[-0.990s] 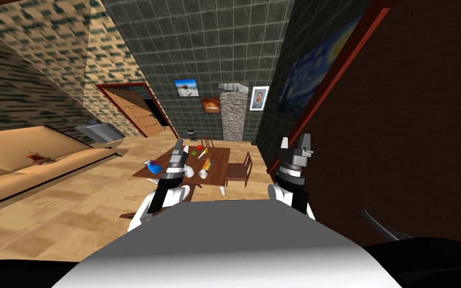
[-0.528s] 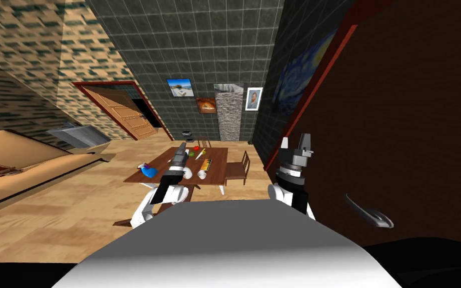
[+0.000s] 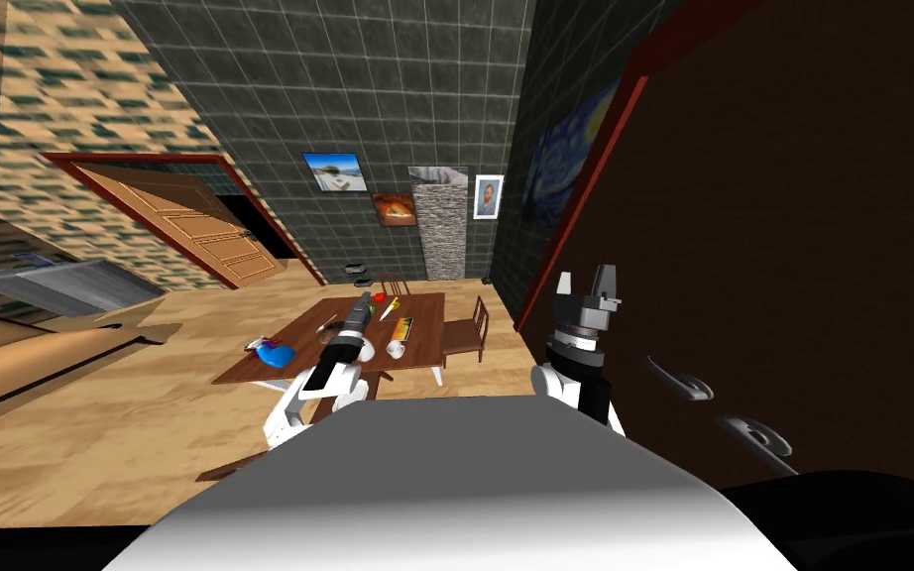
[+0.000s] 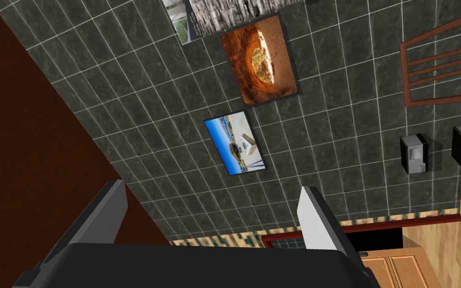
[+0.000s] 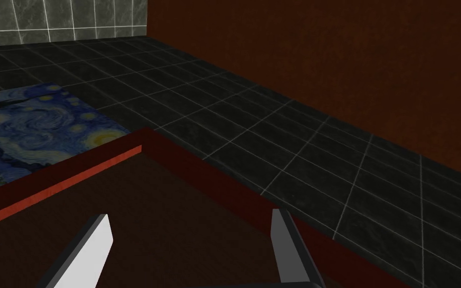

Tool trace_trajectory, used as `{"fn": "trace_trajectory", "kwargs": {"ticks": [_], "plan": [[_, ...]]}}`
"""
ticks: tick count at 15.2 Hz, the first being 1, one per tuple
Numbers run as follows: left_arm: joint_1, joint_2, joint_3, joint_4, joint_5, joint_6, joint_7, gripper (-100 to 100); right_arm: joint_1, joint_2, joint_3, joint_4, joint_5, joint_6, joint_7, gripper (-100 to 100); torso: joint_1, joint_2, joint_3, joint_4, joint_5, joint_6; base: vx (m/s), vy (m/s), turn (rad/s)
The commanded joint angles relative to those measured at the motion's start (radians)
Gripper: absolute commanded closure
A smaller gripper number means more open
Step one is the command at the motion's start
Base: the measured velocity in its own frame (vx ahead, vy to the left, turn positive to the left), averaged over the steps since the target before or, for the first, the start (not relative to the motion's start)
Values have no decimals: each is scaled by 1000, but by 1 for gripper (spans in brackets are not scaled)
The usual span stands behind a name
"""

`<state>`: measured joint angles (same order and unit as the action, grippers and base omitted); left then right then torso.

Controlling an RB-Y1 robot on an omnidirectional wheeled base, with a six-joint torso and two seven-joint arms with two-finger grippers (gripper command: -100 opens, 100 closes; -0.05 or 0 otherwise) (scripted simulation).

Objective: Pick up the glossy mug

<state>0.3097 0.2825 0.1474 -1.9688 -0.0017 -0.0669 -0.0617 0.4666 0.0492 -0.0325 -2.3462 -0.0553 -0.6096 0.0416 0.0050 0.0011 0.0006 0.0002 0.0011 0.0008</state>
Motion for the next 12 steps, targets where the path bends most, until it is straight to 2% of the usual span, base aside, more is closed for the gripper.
{"fn": "trace_trajectory", "kwargs": {"ticks": [1,2,3,5,6,7,8,10,11,12], "plan": [[-15,14,13,42,13,50,-9,-100,0,0,0,0,0,0,0,0,0,0,0,0,0,0,-36,60,-212],[-15,14,13,42,13,52,-9,-100,0,0,0,0,0,0,0,0,0,0,0,0,0,0,-27,41,-72],[-34,23,27,84,26,85,-22,-100,0,0,0,0,0,0,0,0,0,0,0,0,0,-1,-31,38,-177],[-34,23,27,92,26,98,-22,-100,0,0,0,0,0,0,0,0,0,0,0,0,0,0,-30,35,-124],[-52,31,41,120,40,145,-35,-100,0,0,0,0,0,0,0,0,-1,0,0,0,0,-1,-29,34,-188],[-52,31,41,143,40,145,-35,-100,0,0,0,0,0,0,0,0,-1,0,0,0,0,0,-29,39,-227],[-71,38,55,173,54,177,-48,-100,0,0,0,0,0,0,0,0,-1,0,0,0,0,0,-28,49,-280],[-71,38,55,195,54,193,-48,-100,0,0,0,0,0,0,0,0,0,-1,0,0,0,0,-27,52,-141],[-90,44,69,223,67,237,-61,-100,0,0,0,0,0,0,0,0,0,-1,0,0,0,-1,-36,44,-152],[-90,44,69,248,67,242,-61,-100,0,0,0,0,0,0,0,0,0,0,0,0,0,0,-35,48,-191]]}}
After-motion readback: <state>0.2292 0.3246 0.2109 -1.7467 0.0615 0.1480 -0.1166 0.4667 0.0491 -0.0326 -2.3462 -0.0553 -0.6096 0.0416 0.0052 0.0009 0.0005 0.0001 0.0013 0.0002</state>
